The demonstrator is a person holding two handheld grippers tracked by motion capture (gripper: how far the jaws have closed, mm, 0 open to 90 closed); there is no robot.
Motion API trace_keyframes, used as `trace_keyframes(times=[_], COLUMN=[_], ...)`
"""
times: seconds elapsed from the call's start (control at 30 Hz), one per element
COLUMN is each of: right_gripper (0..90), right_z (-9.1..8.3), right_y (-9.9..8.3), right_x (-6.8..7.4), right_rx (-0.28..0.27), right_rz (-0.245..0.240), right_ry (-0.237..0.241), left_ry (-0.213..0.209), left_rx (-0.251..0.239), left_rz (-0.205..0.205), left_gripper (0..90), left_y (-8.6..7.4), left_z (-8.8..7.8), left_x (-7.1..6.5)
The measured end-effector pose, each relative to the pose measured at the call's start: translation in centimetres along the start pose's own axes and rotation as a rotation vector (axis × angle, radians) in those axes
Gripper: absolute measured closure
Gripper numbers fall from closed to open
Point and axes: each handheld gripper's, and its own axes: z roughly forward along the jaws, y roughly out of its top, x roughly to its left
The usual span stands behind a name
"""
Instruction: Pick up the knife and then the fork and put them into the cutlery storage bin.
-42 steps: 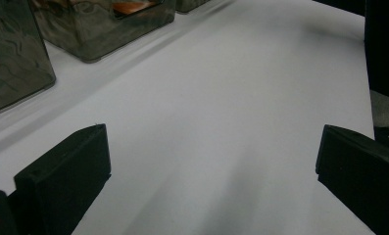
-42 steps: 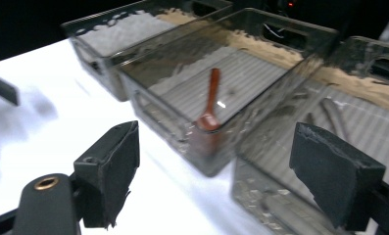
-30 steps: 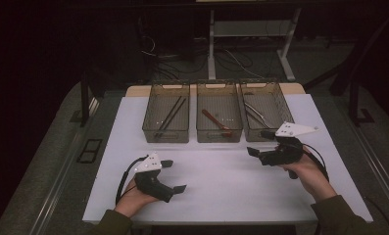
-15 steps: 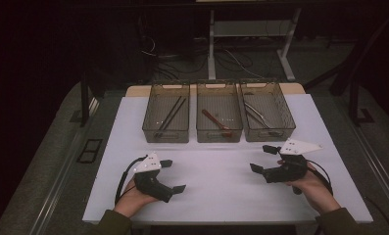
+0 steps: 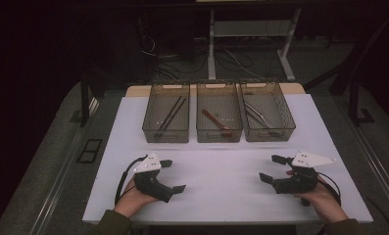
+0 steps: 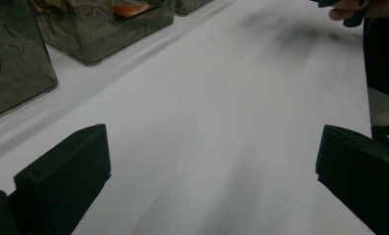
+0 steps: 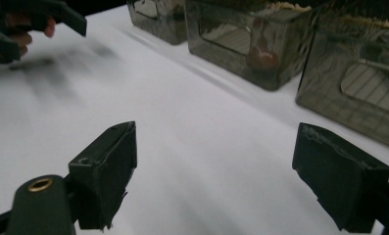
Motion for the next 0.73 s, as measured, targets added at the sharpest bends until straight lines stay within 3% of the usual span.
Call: trace_keyframes(times=[0.13,0.73], right_gripper=[16.1,16.1], right_z=[-0.2,-0.5], right_y=[-0.8,-1.6], right_x=[0.1,-0.8], right_rx=[0.033,0.046], right_rz=[-0.019,-0.003], right_ry=[-0.006,-0.015], left_ry=[0.001,0.010], left_rx=[0.000,0.004], left_rz=[0.004,-0.002], left_gripper=[0.0,0.0], left_y=[0.0,-0.1], left_z=[-0.1,-0.2], left_x=[0.0,0.2])
